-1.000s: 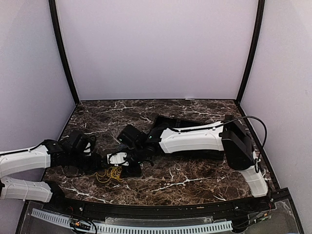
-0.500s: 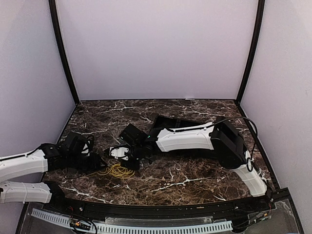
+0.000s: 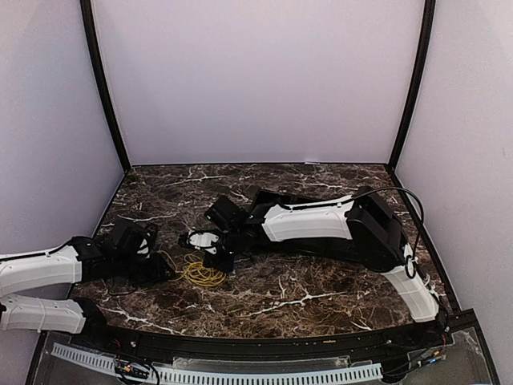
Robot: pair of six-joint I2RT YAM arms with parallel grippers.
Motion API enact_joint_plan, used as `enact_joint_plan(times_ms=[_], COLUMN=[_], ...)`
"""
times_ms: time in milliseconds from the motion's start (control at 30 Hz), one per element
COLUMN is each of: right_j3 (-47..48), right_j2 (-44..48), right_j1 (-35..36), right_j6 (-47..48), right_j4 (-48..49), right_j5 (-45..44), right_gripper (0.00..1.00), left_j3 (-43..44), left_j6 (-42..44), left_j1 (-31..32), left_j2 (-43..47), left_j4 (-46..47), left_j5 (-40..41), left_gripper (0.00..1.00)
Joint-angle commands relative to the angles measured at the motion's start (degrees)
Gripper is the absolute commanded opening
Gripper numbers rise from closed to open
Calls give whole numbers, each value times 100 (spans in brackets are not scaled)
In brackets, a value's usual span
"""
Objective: Untangle the cables
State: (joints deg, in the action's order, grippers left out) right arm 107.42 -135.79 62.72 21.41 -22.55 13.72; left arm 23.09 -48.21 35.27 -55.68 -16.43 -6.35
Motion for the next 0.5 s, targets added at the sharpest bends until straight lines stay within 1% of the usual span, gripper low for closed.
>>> enact_joint_plan(times_ms=[0,33,133,200,300,467], right_j3=[7,7,38,78,134,214], right_j2=[-159,-175,-225,-265,-325,-435], right_j1=[-9,-22,-71,-110,-153,-215], right_j6=[-200,-225,-349,-430,-551,-695], right_j4=[85,84,104,92,83,58], right_j5=[176,188,247,292,418,564], right_gripper=[0,0,0,0,0,0], left_j3=[412,410,277,35,-132,-329], left_j6=[45,-25,-304,-520,-740,-926], left_j1=[162,176,249,365,615,802], left_j2=[751,887,1336,1399,1288,950], left_j4=[-395,-387,-333,-211,-52,238], left_j5=[710,772,690,332,216,85], left_gripper=[31,35,36,34,26,23])
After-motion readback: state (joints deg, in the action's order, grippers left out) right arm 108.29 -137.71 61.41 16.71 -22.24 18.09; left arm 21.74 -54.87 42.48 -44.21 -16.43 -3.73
